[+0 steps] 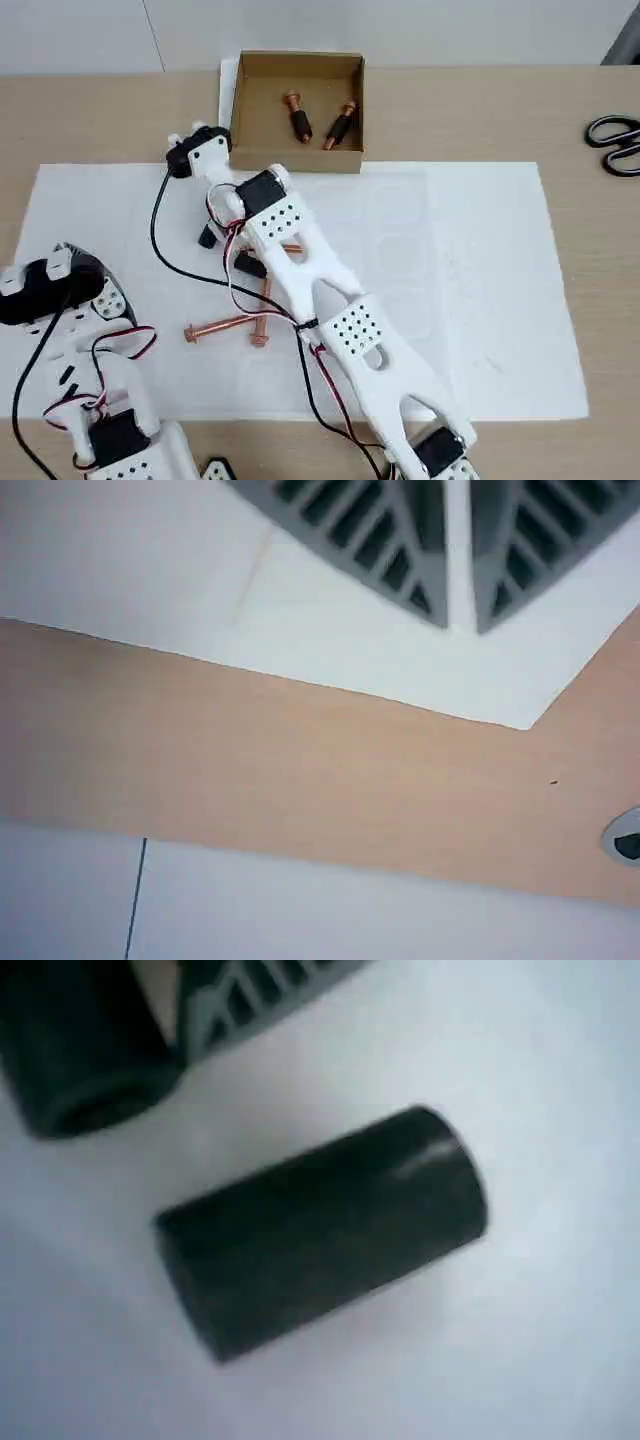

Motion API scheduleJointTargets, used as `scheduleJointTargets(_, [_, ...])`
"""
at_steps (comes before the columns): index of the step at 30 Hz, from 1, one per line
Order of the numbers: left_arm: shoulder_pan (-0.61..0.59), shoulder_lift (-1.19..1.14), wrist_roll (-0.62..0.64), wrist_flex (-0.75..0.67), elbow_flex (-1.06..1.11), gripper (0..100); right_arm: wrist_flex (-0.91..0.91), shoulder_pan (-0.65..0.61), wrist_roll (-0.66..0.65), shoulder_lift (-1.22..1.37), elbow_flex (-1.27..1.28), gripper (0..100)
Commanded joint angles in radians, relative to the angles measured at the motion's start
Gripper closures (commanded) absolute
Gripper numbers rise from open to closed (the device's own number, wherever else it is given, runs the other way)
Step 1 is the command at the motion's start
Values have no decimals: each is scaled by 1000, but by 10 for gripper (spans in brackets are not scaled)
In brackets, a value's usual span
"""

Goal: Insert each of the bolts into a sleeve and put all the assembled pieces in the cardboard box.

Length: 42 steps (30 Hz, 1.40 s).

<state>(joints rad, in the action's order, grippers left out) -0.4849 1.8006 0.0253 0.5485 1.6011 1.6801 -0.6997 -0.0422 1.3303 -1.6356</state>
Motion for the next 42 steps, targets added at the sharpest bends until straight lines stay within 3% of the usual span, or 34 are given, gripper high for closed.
scheduleJointTargets(1, [-3, 11, 5, 3, -41, 994, 5, 13, -8, 15, -40, 768])
scheduleJointTargets(6, [-3, 11, 5, 3, -41, 994, 4, 13, -5, 51, -40, 799])
scheduleJointTargets(10, [-3, 11, 5, 3, -41, 994, 2, 13, -5, 73, -44, 998])
scheduleJointTargets(15, [11, 11, 8, -2, -45, 994, 1, 33, -3, 41, -46, 998])
scheduleJointTargets(22, [216, 11, 9, 80, -160, 994, 5, 74, -5, -151, -46, 996])
scheduleJointTargets(28, [345, 3, 133, 86, -280, 994, 16, 51, -11, -375, -21, 996])
scheduleJointTargets(34, [473, 2, 155, 258, -285, 994, 22, 84, -11, -581, 353, 996])
scheduleJointTargets(42, [506, 2, 190, 497, -289, 994, 15, 84, -55, -1026, 974, 996])
